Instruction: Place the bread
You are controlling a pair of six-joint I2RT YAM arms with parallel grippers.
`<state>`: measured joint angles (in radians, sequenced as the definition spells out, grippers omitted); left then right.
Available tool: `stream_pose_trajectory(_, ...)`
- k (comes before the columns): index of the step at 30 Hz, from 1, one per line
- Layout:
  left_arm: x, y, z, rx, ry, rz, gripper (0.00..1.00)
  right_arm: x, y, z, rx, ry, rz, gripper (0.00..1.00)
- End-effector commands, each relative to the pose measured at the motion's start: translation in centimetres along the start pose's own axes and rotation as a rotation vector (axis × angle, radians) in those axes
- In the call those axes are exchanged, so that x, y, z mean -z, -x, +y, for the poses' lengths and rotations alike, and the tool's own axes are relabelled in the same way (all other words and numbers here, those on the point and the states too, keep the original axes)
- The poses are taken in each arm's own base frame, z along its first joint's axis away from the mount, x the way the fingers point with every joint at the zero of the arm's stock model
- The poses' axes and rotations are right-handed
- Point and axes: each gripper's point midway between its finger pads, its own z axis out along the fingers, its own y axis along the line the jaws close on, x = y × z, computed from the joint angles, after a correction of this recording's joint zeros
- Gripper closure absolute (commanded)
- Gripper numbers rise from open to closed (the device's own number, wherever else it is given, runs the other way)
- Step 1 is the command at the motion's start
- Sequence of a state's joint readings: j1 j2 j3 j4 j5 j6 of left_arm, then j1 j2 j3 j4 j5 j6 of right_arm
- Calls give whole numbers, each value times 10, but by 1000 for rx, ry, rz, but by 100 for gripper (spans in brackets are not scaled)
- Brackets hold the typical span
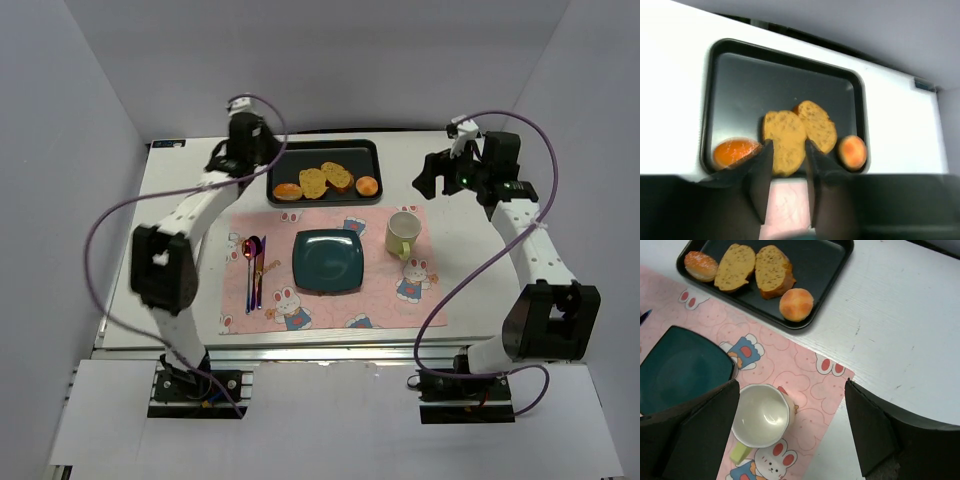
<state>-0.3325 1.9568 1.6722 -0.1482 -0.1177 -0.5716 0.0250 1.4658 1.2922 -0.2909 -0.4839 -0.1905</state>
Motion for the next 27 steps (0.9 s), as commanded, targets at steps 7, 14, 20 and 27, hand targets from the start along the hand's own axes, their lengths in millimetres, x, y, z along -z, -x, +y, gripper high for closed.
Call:
stream_pose_trajectory(7,178,10,136,-115,141,-2,78,38,-1,82,460,481,-255,49)
stream_pose_trajectory(14,217,-17,225,-308,432,119,19,1,-20,114,391,601,-95,39)
stream_pose_trajectory(20,189,-55,267,-374,483,321,17,-13,-22,127,379,616,-72,12)
stream_pose_trajectory(27,162,-69,291,-448,478,428,17,-18,-29,119,400,575,-52,11)
